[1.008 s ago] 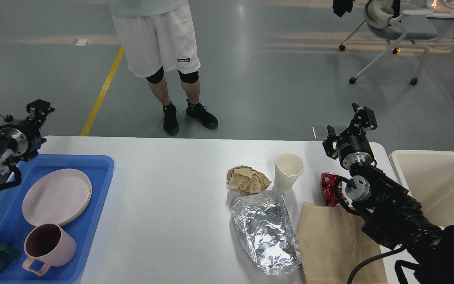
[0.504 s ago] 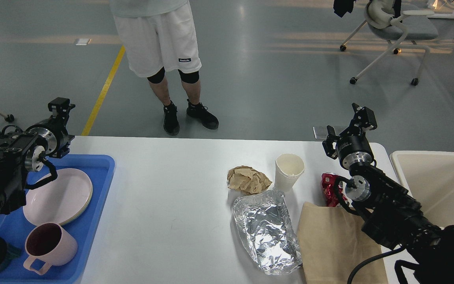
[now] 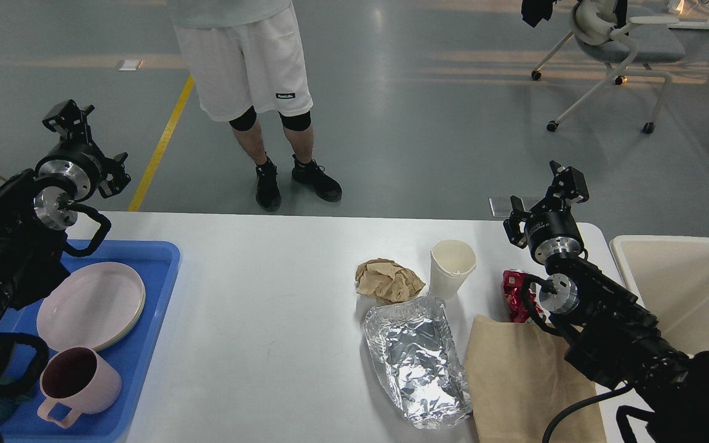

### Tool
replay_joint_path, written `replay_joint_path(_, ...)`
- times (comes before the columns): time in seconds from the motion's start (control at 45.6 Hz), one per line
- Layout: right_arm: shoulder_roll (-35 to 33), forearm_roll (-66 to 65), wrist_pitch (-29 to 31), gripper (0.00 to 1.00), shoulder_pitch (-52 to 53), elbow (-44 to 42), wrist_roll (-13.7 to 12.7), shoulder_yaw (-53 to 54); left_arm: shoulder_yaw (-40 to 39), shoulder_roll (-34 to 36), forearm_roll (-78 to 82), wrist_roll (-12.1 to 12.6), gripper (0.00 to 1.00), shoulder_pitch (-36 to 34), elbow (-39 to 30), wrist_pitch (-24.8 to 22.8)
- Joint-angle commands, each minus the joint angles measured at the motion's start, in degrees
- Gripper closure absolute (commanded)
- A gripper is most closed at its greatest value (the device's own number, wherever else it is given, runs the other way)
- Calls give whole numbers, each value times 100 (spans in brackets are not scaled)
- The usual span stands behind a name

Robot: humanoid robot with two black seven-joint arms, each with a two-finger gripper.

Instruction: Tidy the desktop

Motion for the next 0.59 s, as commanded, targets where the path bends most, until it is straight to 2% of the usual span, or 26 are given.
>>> replay_joint_path(0.0, 0, 1, -1, 0, 0, 0, 0, 0, -753, -181, 7, -82, 4, -25, -29, -149)
replay_joint_path(0.153, 0, 1, -1, 0, 0, 0, 0, 0, -789, -489, 7, -91, 4, -69, -29, -404)
replay_joint_path(0.46, 0, 1, -1, 0, 0, 8, 0, 0, -772, -419, 15, -91, 4, 28, -20, -413)
replay_joint_path(0.57, 0, 1, -1, 0, 0, 8, 0, 0, -763, -402, 15, -161, 4, 45, -20, -413)
